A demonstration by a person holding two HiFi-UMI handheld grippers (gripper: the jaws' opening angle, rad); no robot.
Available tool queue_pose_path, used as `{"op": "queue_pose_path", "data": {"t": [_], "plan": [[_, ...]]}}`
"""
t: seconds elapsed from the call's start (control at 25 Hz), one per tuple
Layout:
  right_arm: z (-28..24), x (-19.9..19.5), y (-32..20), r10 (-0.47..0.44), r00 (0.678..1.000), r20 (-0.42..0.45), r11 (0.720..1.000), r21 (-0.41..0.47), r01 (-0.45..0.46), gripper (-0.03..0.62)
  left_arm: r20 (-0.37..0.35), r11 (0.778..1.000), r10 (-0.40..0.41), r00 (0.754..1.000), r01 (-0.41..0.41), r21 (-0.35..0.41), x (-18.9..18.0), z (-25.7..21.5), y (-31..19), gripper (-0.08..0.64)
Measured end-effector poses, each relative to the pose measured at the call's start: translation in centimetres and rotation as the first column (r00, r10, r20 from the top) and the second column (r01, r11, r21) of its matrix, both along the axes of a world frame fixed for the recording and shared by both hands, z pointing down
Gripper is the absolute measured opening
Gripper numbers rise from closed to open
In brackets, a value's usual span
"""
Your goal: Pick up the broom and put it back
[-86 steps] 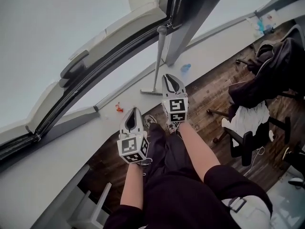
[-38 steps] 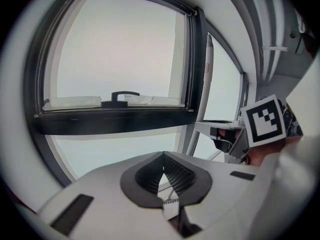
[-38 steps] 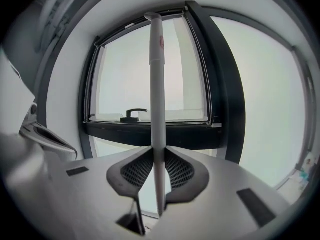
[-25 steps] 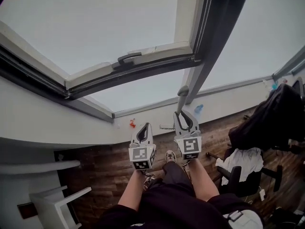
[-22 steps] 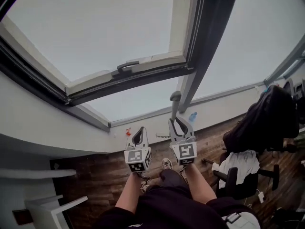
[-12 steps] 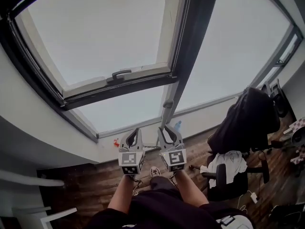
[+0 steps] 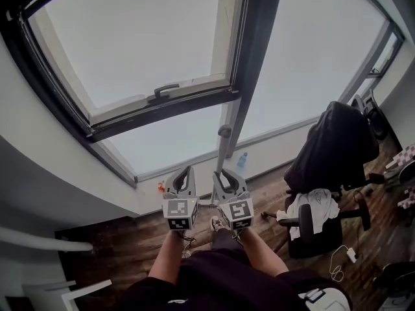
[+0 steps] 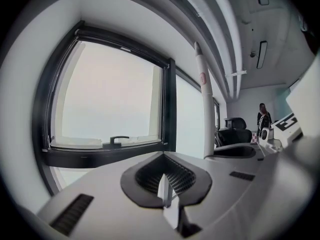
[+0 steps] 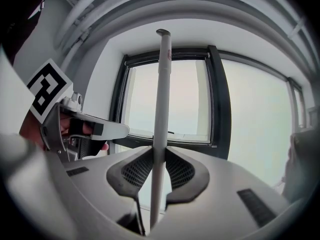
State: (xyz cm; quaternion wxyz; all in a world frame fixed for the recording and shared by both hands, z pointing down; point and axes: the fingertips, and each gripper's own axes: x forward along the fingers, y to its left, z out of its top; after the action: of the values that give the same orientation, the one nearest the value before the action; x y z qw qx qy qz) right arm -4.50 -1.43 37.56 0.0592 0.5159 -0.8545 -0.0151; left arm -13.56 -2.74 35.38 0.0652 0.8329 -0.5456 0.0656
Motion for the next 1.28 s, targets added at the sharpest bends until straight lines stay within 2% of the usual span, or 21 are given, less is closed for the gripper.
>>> {"op": "queue_pose_path", "data": {"t": [0.24, 0.52, 0.68, 0.8, 0.92, 1.28], "plan": [[0.8, -1.1, 1.7, -0.028, 0.999, -0.02, 0.999, -0.042, 0.027, 0.091, -0.084, 1.0, -0.005, 0.996, 0.007, 0.03, -0.7, -1.0, 1.6, 0.002], [0.8, -2.9, 2.9, -0.061, 0.997, -0.053, 0.998, -0.025, 0.06, 0.091, -0.13, 0.998, -0.069, 0.989, 0.07, 0.006, -3.4, -0.5, 3.4, 0.002], [2.3, -3.3, 3.3, -0.057, 0.997, -0.057, 0.997, -0.045, 0.055, 0.091, -0.12, 0.995, -0.093, 0.988, 0.096, 0.018, -5.2, 0.1, 4.8, 0.002], [3.4, -3.2, 3.3, -0.046, 0.998, -0.044, 0.996, -0.083, 0.042, 0.091, -0.132, 0.991, -0.131, 0.983, 0.13, -0.014, -6.9, 1.6, 5.8, 0.002], [3.8, -3.2, 2.7, -0.055, 0.998, -0.035, 0.995, -0.084, 0.052, 0.091, -0.158, 0.988, -0.152, 0.976, 0.145, -0.051, -7.9, 3.0, 6.7, 0.002], [6.5, -1.9, 0.0, -0.008, 0.997, 0.078, 0.988, -0.153, 0.02, 0.089, -0.181, 0.973, -0.212, 0.96, 0.19, -0.131, -8.4, 6.2, 7.2, 0.002]]}}
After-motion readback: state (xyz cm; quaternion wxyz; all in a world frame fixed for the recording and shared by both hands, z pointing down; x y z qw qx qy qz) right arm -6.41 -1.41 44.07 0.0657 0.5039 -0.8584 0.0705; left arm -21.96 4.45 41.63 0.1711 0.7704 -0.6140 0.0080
